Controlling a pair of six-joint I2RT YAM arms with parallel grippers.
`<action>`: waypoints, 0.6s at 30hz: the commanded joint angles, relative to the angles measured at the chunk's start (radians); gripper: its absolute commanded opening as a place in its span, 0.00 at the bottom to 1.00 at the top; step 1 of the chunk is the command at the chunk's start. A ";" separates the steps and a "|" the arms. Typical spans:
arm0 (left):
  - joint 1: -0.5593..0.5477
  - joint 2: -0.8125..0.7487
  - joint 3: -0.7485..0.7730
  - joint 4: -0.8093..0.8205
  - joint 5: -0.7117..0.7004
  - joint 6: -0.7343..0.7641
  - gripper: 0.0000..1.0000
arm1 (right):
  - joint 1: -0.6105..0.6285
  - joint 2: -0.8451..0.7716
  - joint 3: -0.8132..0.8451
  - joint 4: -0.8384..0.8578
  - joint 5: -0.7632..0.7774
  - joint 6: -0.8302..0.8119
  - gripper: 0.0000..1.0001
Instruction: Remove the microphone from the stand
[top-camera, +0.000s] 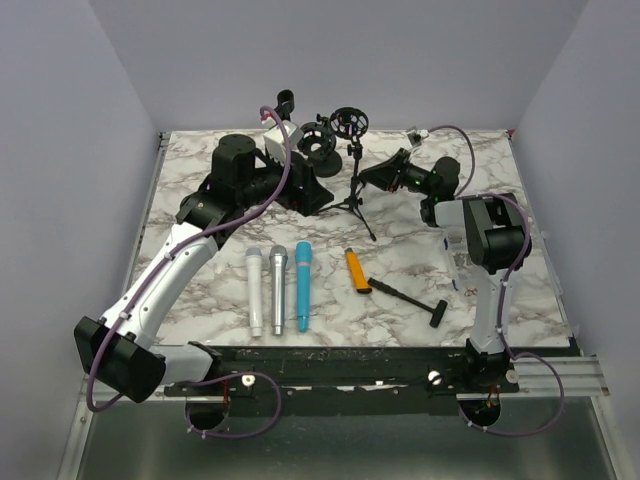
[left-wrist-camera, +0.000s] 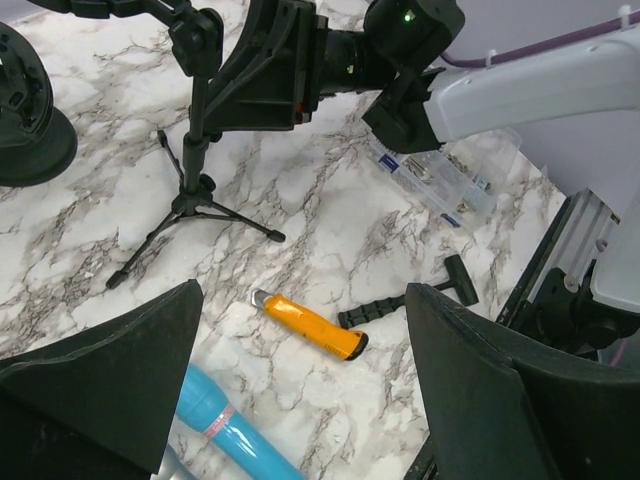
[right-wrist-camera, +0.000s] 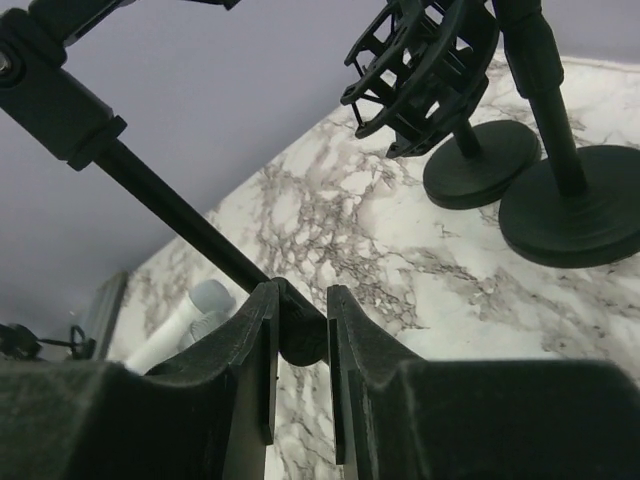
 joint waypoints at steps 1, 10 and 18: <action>-0.006 0.001 0.000 0.008 -0.022 0.019 0.84 | 0.016 0.027 -0.012 -0.525 -0.112 -0.437 0.01; -0.006 0.003 0.004 0.006 -0.018 0.018 0.84 | 0.014 -0.115 -0.001 -0.570 -0.004 -0.258 0.49; -0.007 0.013 0.008 0.005 0.007 0.008 0.84 | 0.013 -0.262 -0.078 -0.620 0.219 0.235 0.72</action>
